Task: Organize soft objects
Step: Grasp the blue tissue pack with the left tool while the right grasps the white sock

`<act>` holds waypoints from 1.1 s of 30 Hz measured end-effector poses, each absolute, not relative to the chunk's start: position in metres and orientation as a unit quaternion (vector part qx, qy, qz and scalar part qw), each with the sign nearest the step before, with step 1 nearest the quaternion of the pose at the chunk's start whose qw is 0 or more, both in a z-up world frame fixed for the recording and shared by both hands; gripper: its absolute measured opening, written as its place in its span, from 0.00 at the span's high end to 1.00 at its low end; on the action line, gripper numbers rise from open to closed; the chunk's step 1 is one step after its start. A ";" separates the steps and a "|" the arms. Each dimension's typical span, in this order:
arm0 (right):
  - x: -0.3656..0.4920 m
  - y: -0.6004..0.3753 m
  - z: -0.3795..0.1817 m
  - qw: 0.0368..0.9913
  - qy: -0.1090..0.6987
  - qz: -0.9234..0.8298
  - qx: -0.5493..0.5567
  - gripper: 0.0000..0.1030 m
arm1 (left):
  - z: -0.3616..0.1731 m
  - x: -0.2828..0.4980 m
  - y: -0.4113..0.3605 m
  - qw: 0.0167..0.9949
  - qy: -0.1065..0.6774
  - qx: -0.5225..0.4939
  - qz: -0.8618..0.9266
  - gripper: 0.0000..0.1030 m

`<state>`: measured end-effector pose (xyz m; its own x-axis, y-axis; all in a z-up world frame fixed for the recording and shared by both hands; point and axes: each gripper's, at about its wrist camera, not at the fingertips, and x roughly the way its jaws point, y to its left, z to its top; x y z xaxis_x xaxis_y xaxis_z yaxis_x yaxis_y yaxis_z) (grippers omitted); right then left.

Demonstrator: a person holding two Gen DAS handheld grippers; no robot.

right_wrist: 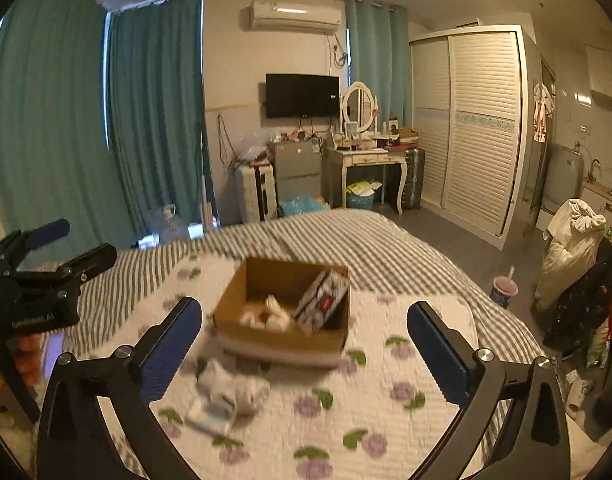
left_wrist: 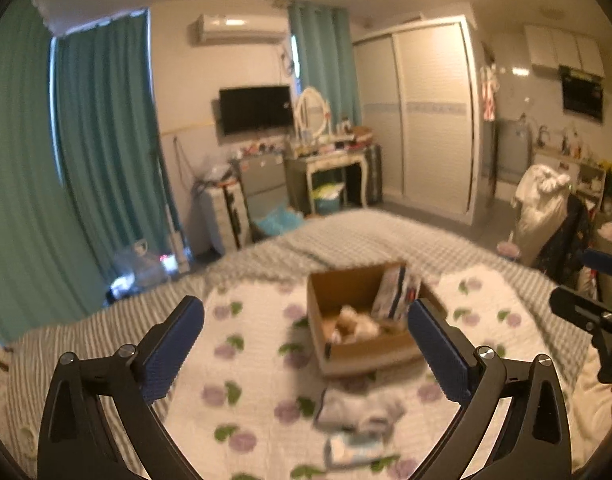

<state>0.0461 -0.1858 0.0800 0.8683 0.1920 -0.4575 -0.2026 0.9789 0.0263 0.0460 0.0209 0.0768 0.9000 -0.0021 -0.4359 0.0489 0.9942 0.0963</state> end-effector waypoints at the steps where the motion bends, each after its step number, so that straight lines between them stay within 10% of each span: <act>1: 0.043 -0.184 0.070 0.965 0.243 0.103 -0.011 0.00 | 0.066 0.046 0.022 0.971 0.234 0.050 -0.012 0.00; 17: 0.102 -0.191 -0.114 0.927 0.359 0.095 0.050 0.00 | -0.150 0.087 -0.020 0.898 0.438 0.033 -0.036 0.01; 20: 0.110 -0.193 -0.121 0.924 0.366 0.092 0.057 0.00 | -0.167 0.098 -0.021 0.885 0.463 0.031 -0.045 0.03; 22: 0.115 -0.190 -0.125 0.923 0.370 0.093 0.057 0.00 | -0.175 0.105 -0.019 0.879 0.474 0.020 -0.054 0.27; 33: 0.131 -0.151 -0.125 0.921 0.371 0.112 0.046 0.00 | -0.145 0.094 0.016 0.894 0.440 0.029 -0.082 0.29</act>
<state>0.1306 -0.1514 -0.1251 0.6990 0.2408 -0.6733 -0.1732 0.9706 0.1674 0.0943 0.0163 -0.1450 0.5998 -0.1217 -0.7909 0.1732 0.9847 -0.0201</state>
